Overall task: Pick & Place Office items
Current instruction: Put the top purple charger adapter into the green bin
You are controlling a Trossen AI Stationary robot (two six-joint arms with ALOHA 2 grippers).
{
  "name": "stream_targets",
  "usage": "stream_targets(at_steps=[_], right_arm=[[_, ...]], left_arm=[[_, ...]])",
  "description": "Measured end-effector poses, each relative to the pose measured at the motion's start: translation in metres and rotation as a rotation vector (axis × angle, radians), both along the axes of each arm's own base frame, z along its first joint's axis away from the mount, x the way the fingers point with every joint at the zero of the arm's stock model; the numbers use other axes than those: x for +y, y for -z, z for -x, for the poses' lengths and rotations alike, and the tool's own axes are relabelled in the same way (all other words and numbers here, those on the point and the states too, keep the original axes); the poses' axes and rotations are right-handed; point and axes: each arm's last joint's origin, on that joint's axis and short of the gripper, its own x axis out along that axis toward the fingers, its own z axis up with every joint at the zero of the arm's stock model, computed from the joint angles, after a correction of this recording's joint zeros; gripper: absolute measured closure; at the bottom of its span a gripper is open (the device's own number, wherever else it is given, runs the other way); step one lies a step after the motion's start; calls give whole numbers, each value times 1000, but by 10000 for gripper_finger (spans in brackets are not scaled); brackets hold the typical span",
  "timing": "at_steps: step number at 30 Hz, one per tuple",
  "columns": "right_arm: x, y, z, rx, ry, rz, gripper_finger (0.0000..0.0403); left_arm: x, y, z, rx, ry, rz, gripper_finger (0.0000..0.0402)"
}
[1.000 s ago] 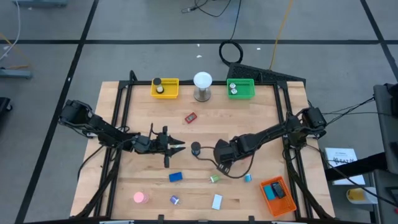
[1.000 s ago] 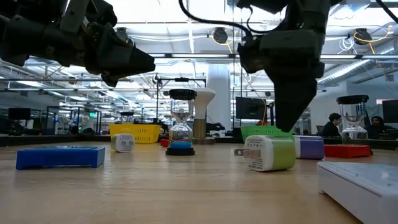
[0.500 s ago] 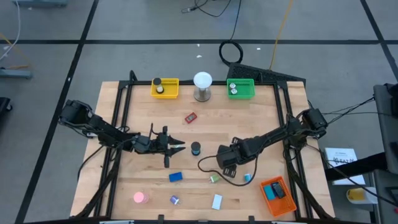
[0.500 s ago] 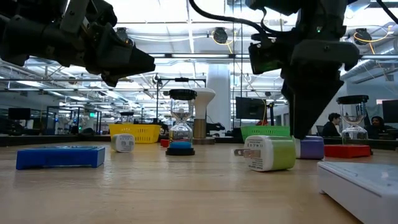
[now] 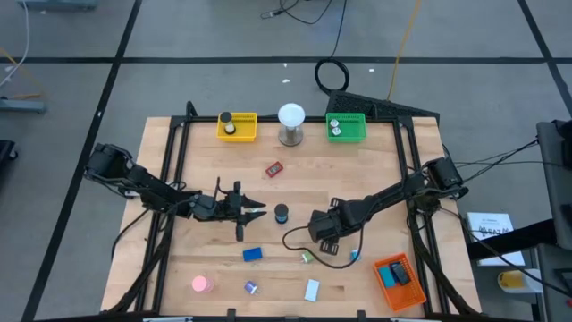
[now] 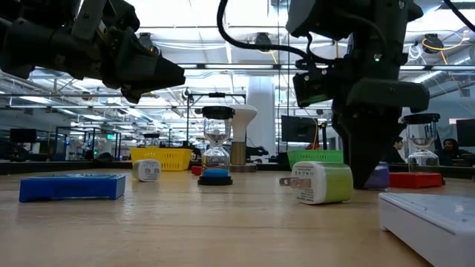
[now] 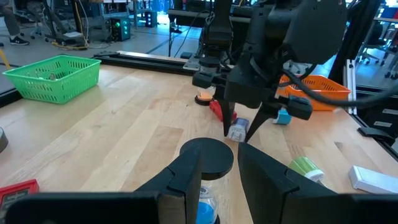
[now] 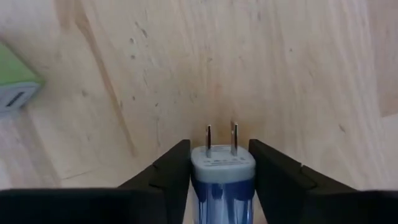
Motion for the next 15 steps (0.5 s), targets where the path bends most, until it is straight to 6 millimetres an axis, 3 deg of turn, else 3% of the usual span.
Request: stream_targets(at_steps=[3,9,15], right_arm=[[0,-1,-1,-16,-3,9,275],[-4,-20,-4,-154,-16,106,274],[-28,-32,-26,-378,50,342,273]], left_arm=[[0,0,0,0,0,-1,295],[0,0,0,0,0,-1,295],[0,0,0,0,0,-1,295]])
